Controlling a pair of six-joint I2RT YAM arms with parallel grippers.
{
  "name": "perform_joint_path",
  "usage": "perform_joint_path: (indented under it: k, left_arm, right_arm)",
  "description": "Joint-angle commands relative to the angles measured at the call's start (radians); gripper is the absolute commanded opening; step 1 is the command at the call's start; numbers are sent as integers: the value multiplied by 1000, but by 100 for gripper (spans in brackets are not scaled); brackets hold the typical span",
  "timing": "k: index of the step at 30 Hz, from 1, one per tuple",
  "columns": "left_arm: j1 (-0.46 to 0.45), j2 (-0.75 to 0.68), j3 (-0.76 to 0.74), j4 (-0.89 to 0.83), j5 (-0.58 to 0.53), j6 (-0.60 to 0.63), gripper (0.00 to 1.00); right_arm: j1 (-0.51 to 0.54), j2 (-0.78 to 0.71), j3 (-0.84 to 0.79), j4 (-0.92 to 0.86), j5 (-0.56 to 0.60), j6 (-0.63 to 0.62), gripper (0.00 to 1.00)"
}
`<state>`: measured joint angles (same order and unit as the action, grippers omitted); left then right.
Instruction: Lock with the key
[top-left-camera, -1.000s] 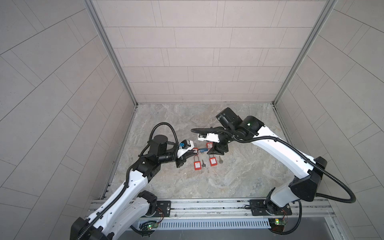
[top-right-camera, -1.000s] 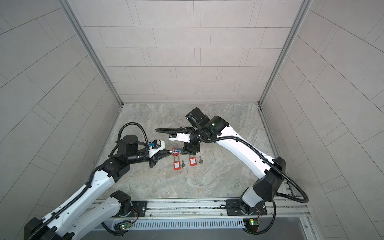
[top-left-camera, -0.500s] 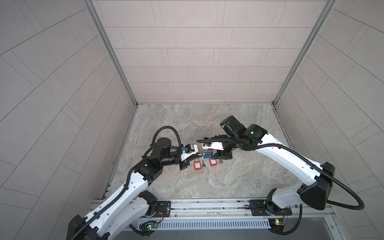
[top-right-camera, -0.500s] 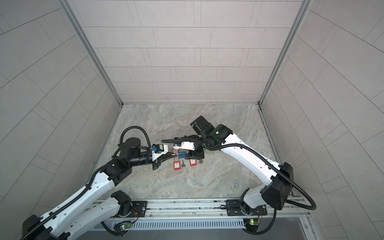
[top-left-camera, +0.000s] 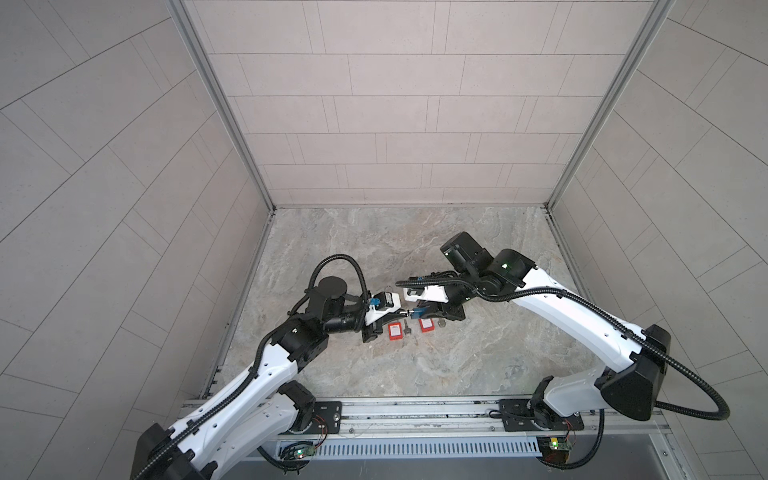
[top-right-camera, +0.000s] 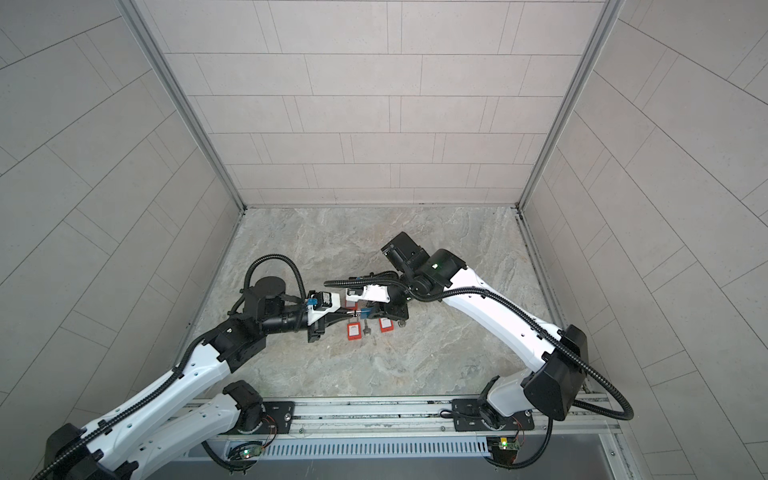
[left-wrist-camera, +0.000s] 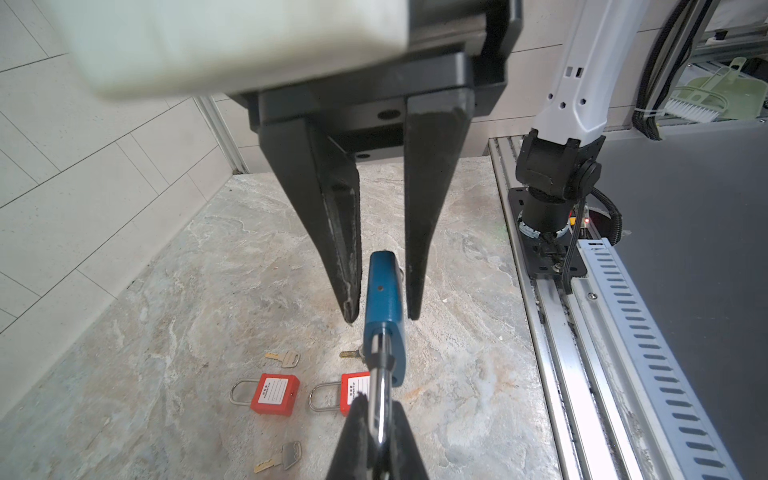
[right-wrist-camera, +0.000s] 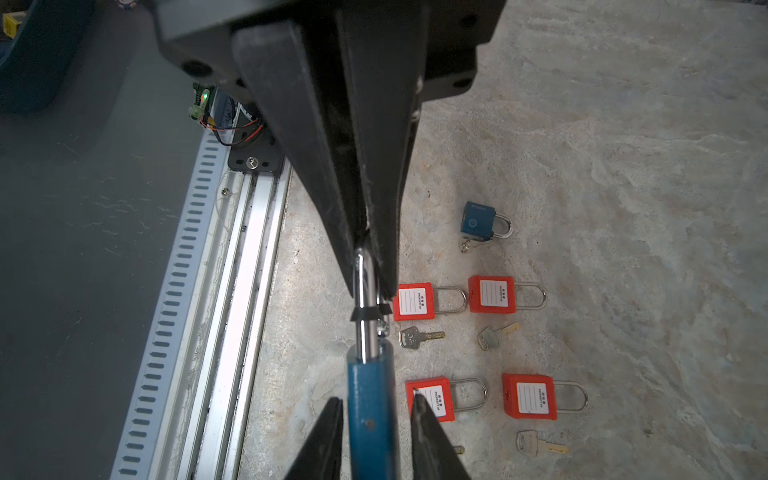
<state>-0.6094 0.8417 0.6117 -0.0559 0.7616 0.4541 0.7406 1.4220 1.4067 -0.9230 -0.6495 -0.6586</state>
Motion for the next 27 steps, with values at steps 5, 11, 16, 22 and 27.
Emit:
perform_joint_path:
  k: [5, 11, 16, 22, 27]
  left_arm:
    - [-11, -11, 33, 76, 19, 21, 0]
    - [-21, -11, 31, 75, 10, 15, 0]
    - [-36, -11, 31, 88, -4, 9, 0]
    - [-54, 6, 30, 96, -18, 0, 0]
    - [-74, 21, 18, 118, -28, -27, 0]
  right_arm:
    - [-6, -28, -32, -36, -33, -71, 34]
    - [-6, -6, -25, -37, -35, -60, 33]
    - [-7, 1, -27, -43, -55, -76, 30]
    - [-7, -15, -25, -42, -48, -93, 9]
    - [-7, -24, -18, -31, -62, -104, 8]
